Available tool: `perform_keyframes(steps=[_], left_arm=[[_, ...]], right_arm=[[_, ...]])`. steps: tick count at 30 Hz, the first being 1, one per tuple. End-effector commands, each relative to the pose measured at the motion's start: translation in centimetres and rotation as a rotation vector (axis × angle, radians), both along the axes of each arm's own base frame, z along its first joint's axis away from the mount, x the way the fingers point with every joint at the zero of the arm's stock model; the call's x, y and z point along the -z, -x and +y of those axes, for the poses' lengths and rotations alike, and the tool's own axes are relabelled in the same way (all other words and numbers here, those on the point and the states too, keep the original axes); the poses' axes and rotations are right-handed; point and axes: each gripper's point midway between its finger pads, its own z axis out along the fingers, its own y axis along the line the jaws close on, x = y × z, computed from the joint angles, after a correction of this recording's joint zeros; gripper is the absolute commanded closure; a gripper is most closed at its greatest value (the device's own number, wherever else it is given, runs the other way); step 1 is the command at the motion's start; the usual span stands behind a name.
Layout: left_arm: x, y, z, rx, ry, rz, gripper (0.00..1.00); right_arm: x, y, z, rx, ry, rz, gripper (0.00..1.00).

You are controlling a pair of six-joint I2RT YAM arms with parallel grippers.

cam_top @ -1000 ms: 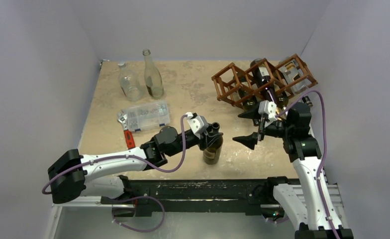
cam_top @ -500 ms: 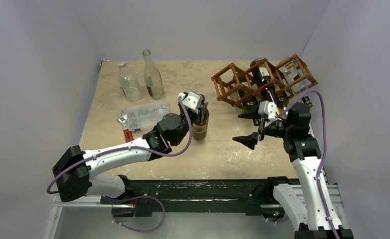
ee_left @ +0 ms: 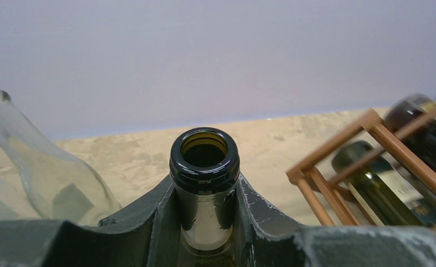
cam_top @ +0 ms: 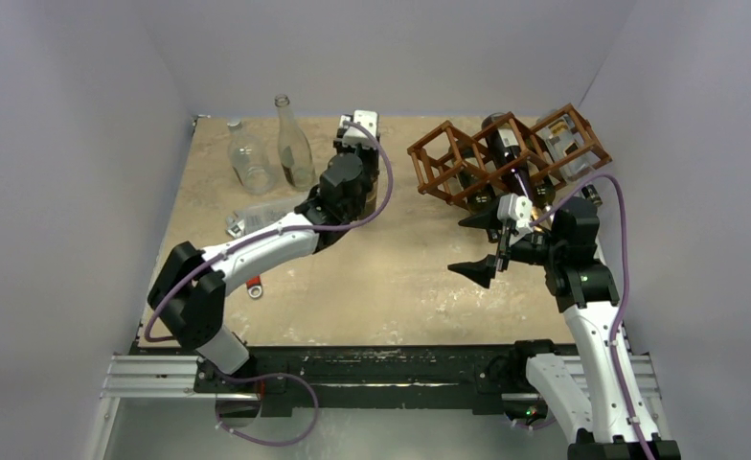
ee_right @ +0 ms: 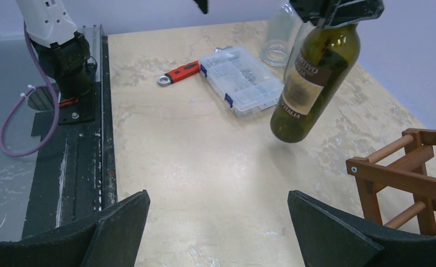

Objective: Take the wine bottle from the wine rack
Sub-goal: Pick up the wine bottle from the center of the board, then place the wine bottle at the center of the board.

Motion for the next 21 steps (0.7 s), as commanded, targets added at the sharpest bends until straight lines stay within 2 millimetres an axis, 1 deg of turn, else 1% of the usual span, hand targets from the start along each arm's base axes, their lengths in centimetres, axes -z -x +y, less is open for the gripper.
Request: perform_keyframes(steps=[1, 3, 8, 13, 14, 21], left_arm=[[-6.8, -3.0, 2.5, -0.166, 0.14, -0.124, 1.0], [-6.8, -4.2, 3.0, -0.217, 0.123, -0.136, 1.0], [-6.3, -7.0, 4.0, -0.284, 0.127, -0.144, 1.0], [-5.1, -9.6, 5.6, -0.371, 0.152, -0.136, 1.0], [-4.4, -10.1, 5.8, -0.389, 0.146, -0.13, 1.0], [-2.8, -12.5, 7.0, -0.441, 0.132, -0.137, 1.0]], right_arm=[[0.0, 0.0, -0.1, 0.003, 0.003, -0.013, 0.01], [0.1, 0.0, -0.1, 0.003, 0.004, -0.011, 0.01], [0.1, -0.1, -0.1, 0.002, 0.005, -0.009, 0.01], [0.2, -0.2, -0.1, 0.002, 0.007, -0.007, 0.01], [0.2, -0.2, -0.1, 0.002, 0.008, -0.008, 0.01], [0.3, -0.2, -0.1, 0.001, 0.01, -0.004, 0.01]])
